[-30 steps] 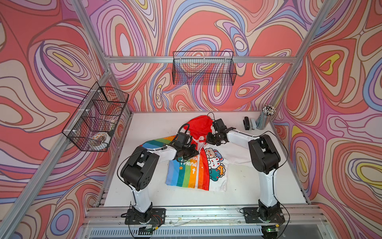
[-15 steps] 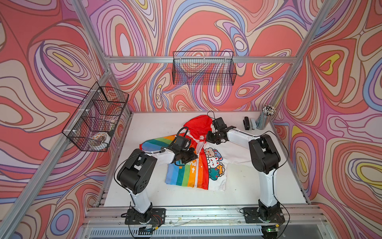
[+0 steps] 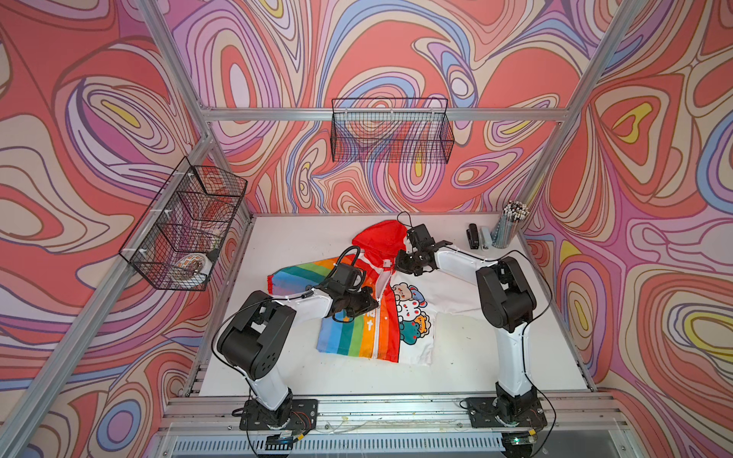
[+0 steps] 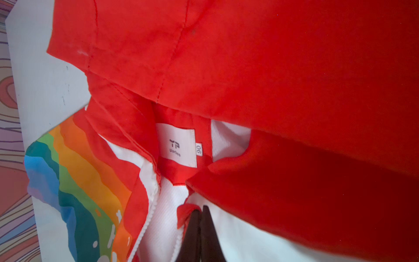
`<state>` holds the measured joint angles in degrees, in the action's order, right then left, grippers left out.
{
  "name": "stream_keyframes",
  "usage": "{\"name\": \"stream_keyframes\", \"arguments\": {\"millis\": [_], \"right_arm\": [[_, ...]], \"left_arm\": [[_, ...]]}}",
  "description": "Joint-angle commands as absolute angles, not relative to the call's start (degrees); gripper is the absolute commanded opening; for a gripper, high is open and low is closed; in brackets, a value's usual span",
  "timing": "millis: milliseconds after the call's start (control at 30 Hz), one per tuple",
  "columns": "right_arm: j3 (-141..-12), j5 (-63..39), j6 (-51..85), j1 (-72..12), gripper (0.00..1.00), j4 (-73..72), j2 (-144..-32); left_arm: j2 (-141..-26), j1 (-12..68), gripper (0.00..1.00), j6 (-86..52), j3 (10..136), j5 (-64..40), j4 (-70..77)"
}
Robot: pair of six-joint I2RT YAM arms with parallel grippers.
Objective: Unzip the jacket
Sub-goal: Unzip the zipper on the jacket.
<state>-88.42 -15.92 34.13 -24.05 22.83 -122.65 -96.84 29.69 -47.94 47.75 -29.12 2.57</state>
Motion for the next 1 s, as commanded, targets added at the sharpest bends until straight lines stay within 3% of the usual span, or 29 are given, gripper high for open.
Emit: {"name": "stream_keyframes", "arguments": {"millis": [0, 967], "right_arm": [[-90.18, -15.18, 33.62, -23.37, 0.00, 22.41, -124.46], [-91.31, -15.21, 33.61, -23.37, 0.00, 22.10, -125.42]], "left_arm": [[-94.69, 30.06, 0.00, -46.67, 46.34, -29.53, -0.12], [-91.20, 31.90, 0.00, -46.13, 40.71, -31.11, -0.42]]}}
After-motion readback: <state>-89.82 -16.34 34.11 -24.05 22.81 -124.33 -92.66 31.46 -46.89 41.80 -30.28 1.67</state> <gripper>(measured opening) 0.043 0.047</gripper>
